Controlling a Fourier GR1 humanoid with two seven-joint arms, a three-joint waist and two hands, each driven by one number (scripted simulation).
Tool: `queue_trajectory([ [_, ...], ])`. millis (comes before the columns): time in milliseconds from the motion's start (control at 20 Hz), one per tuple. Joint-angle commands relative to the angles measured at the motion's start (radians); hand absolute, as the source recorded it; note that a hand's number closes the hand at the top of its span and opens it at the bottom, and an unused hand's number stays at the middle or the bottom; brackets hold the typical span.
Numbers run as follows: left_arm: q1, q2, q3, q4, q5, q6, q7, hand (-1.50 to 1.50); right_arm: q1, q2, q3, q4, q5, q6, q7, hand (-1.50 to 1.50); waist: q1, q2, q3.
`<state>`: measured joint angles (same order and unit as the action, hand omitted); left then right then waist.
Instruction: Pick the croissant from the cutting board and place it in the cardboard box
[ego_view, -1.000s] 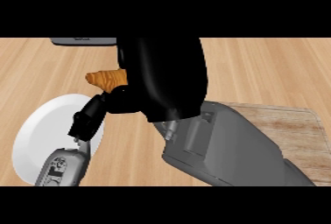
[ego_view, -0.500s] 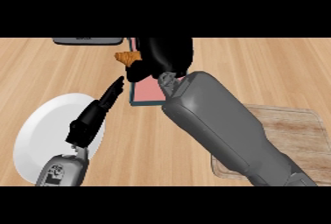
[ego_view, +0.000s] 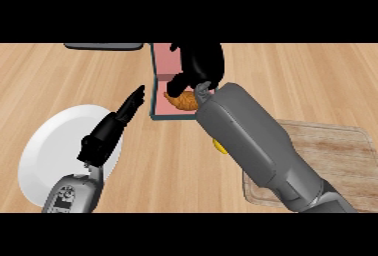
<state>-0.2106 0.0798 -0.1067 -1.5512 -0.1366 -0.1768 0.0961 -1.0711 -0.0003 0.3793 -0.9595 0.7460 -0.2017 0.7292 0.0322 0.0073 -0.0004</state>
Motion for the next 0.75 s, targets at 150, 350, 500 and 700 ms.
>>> queue_trajectory([
  [150, -0.012, -0.023, -0.011, 0.024, -0.017, 0.011, -0.012, 0.00, 0.033, 0.000, -0.009, 0.112, -0.173, -0.174, -0.178, -1.50, -0.003, -0.001, 0.000],
  [350, -0.014, 0.000, 0.015, 0.004, -0.008, 0.008, 0.007, 0.00, 0.056, 0.000, -0.143, 0.006, -0.231, -0.305, -0.285, -1.50, -0.018, -0.004, 0.002],
  [500, 0.006, -0.017, 0.002, 0.044, -0.008, 0.006, -0.019, 0.00, 0.099, 0.000, -0.215, 0.008, -0.304, -0.407, -0.402, -1.50, -0.014, 0.003, 0.002],
  [700, 0.023, 0.019, 0.018, 0.004, -0.006, -0.012, -0.021, 0.00, 0.123, -0.024, -0.329, -0.111, -0.435, -0.370, -0.457, -1.50, -0.027, -0.006, 0.002],
])
